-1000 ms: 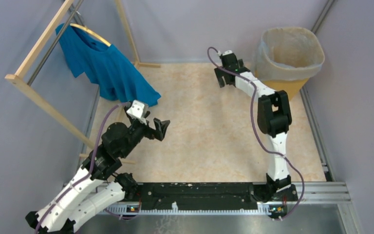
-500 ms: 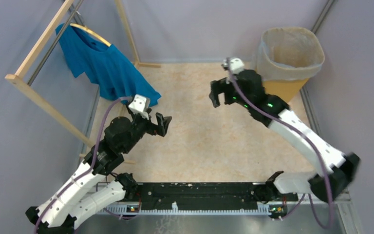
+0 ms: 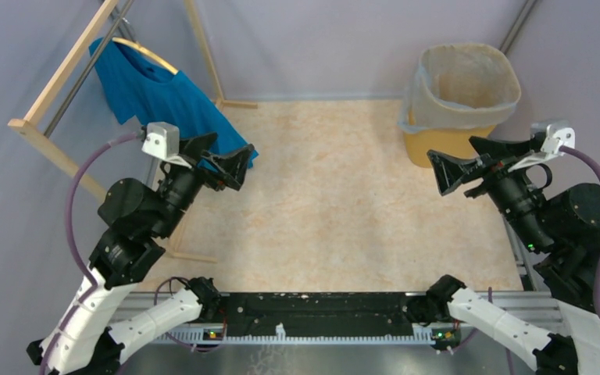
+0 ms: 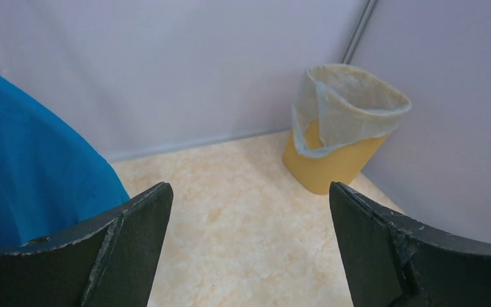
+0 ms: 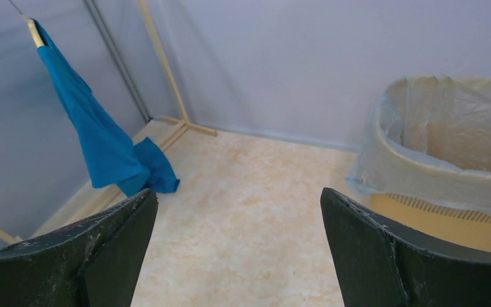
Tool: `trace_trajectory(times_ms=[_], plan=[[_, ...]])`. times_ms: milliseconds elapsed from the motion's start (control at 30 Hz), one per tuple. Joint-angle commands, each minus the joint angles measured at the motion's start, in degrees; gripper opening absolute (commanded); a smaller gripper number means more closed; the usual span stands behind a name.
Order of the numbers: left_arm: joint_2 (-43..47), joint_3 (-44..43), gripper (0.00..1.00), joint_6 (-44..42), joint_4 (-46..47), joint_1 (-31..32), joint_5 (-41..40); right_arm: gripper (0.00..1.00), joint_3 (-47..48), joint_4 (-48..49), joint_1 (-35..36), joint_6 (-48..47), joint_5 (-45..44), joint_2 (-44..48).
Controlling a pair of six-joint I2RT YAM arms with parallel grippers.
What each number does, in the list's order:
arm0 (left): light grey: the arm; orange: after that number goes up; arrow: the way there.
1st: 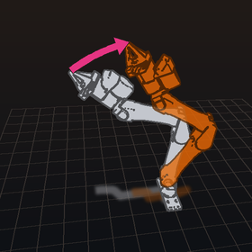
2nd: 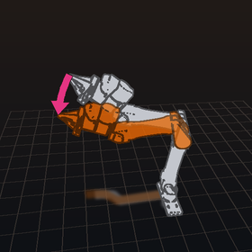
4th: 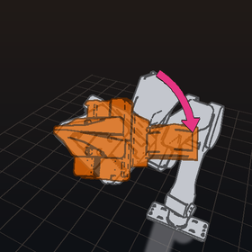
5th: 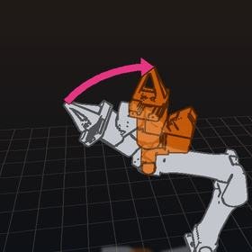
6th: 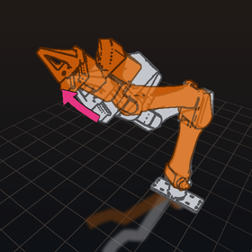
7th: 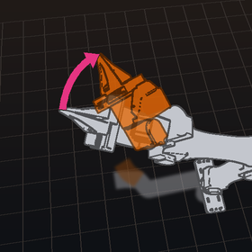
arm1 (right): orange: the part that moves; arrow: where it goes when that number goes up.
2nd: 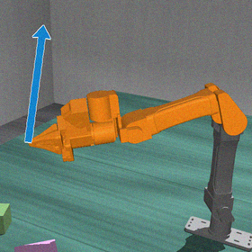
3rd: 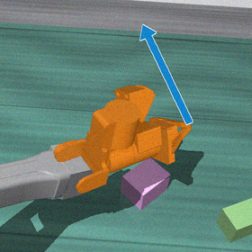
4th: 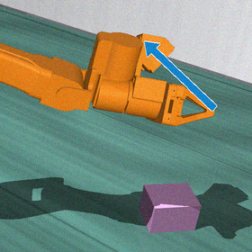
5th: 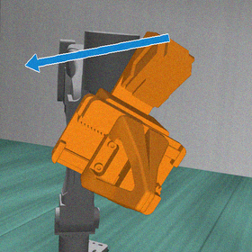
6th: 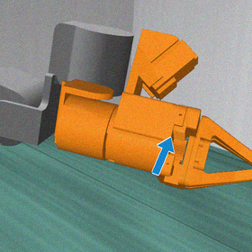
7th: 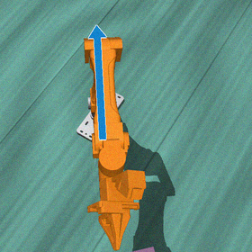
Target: Put the trash bags into the trash bin
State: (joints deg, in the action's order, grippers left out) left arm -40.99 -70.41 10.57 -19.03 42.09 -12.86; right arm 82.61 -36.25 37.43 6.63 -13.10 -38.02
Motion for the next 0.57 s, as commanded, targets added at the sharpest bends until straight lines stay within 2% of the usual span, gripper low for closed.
trace_trajectory(times_ms=[0, 333, 433, 533], plan=[[0.15, -2.91, 0.99, -1.00, 1.62, -0.15, -1.42, 0.99, 0.40, -2.90, 0.01, 0.27, -3.61, 0.96], [0.88, -3.62, 0.99, -0.29, -1.08, -0.16, -2.84, 0.99, -2.79, 3.37, -0.01, 0.13, -3.84, 4.62], [1.44, -2.82, 0.99, -0.37, -1.13, -0.16, -3.79, 0.99, -7.67, 7.31, -0.02, -0.13, -4.44, 6.90], [1.72, -2.53, 0.99, -0.37, -1.18, -0.16, -3.69, 0.99, -8.51, 6.76, -0.05, -0.31, -3.87, 7.38]])
